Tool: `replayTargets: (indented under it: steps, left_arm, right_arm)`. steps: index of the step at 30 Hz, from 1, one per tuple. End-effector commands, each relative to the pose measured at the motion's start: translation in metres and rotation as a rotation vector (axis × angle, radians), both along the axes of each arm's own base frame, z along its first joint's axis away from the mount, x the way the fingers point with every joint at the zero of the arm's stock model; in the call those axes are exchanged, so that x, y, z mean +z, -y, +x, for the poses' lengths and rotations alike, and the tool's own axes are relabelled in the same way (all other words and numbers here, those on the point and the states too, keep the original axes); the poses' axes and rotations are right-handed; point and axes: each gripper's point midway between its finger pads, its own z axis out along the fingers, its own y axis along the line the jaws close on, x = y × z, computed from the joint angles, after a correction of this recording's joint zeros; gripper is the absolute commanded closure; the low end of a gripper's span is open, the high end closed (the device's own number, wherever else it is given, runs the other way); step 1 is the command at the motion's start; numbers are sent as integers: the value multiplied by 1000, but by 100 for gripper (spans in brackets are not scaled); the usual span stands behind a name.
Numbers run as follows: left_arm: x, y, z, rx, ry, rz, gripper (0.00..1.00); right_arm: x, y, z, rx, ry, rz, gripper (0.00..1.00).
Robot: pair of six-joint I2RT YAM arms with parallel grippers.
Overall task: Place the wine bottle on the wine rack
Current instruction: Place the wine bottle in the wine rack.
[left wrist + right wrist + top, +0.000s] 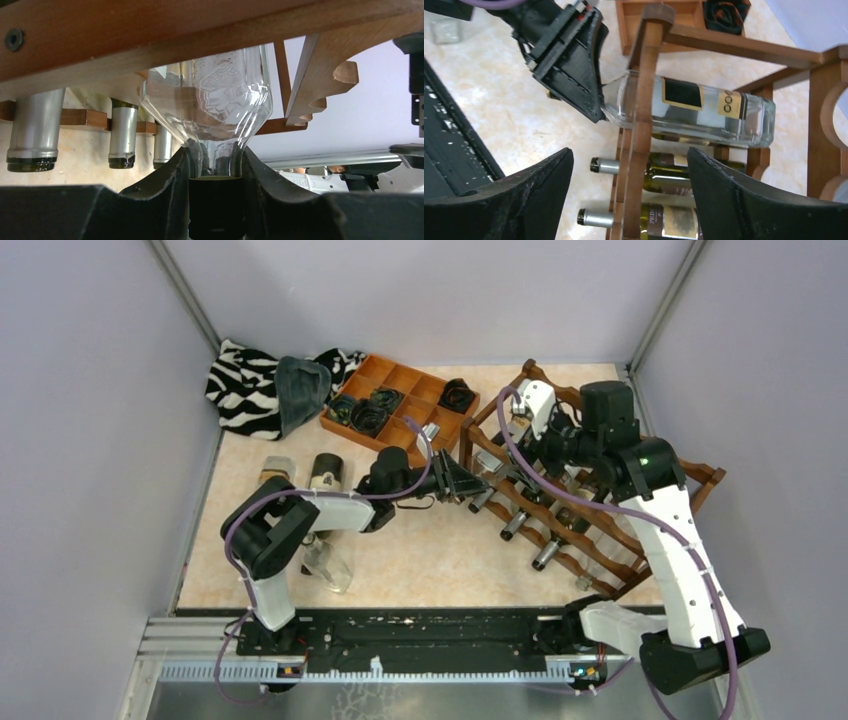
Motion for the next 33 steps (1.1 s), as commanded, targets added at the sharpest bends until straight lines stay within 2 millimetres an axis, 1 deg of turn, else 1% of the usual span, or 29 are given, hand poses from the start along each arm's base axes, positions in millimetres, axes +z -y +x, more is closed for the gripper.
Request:
replayTargets:
  steps: [1, 3, 7, 15, 19, 23, 28, 33]
  left_arm:
    - [62, 2, 28, 92, 193, -161, 100]
    - [62, 4, 31, 99, 201, -162, 100]
    - [63, 6, 37, 116, 199, -170, 100]
    - [63, 17, 43, 124, 194, -171, 100]
    - [61, 25, 45, 117, 183, -159, 100]
    - [63, 32, 49, 119, 182, -156, 100]
    - [67, 37, 53, 117, 182, -166, 100]
    - [67, 42, 56, 115, 167, -168, 100]
  right_arm:
    - [-21, 23, 9, -99, -15, -86, 17]
    - [-31, 29, 10, -121, -32, -97, 17]
    - [-37, 35, 12, -145, -37, -98, 17]
    - [-35, 35, 15, -154, -36, -81, 17]
    - [-37, 34, 14, -149, -42, -79, 18]
    - [-37, 33, 14, -146, -45, -74, 19]
    - [-36, 32, 14, -140, -47, -67, 19]
    - [-36, 31, 14, -138, -44, -60, 19]
